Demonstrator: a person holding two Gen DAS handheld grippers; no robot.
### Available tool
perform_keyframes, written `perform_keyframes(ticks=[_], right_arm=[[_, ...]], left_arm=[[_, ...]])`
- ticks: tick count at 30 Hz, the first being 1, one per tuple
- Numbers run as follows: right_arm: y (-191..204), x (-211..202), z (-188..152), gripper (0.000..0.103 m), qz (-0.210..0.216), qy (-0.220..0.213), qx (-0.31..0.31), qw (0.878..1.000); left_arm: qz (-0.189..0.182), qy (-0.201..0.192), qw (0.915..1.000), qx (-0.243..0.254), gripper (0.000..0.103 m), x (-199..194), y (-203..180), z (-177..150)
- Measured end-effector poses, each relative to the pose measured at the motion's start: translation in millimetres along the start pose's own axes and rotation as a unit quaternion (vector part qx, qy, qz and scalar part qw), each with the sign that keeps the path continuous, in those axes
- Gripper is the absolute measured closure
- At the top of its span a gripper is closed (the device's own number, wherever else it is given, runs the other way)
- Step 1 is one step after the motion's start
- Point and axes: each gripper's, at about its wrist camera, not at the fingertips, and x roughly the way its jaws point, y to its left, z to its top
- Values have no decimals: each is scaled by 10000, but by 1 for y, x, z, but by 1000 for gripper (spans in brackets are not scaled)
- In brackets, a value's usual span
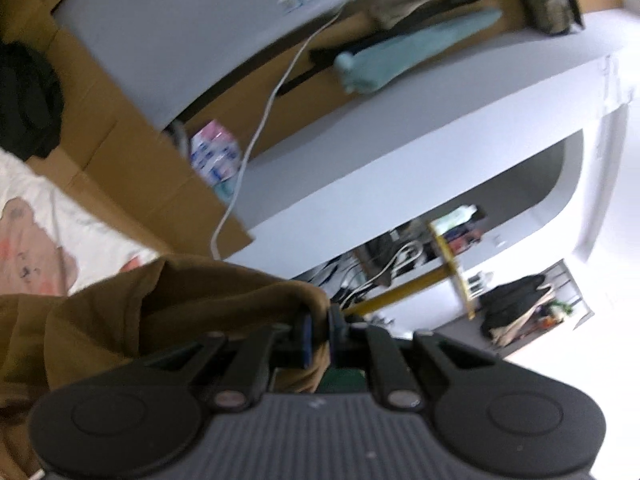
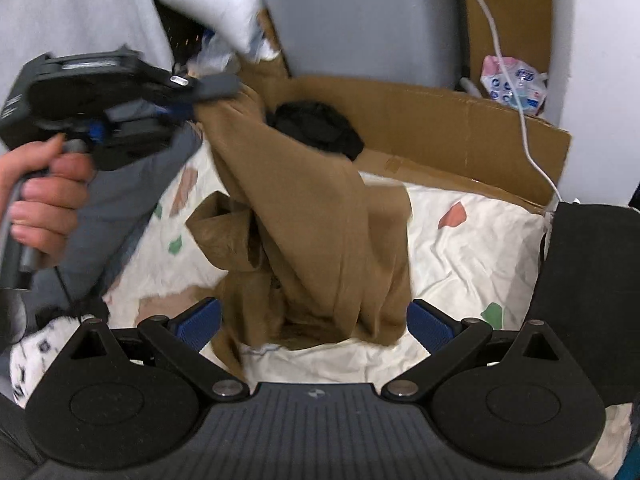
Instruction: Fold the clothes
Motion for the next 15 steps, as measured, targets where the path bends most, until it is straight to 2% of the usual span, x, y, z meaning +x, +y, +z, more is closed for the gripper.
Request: perform_keyframes(ticks=[6, 15], right_arm=[[-17, -10, -3, 1, -79, -119, 177, 9997], [-16, -28, -6, 1, 8, -512, 191, 9985]], left_arm=[[-562, -414, 9975, 56, 95, -11, -39, -2], [-1133, -661, 9912, 183, 95, -23, -81, -8]])
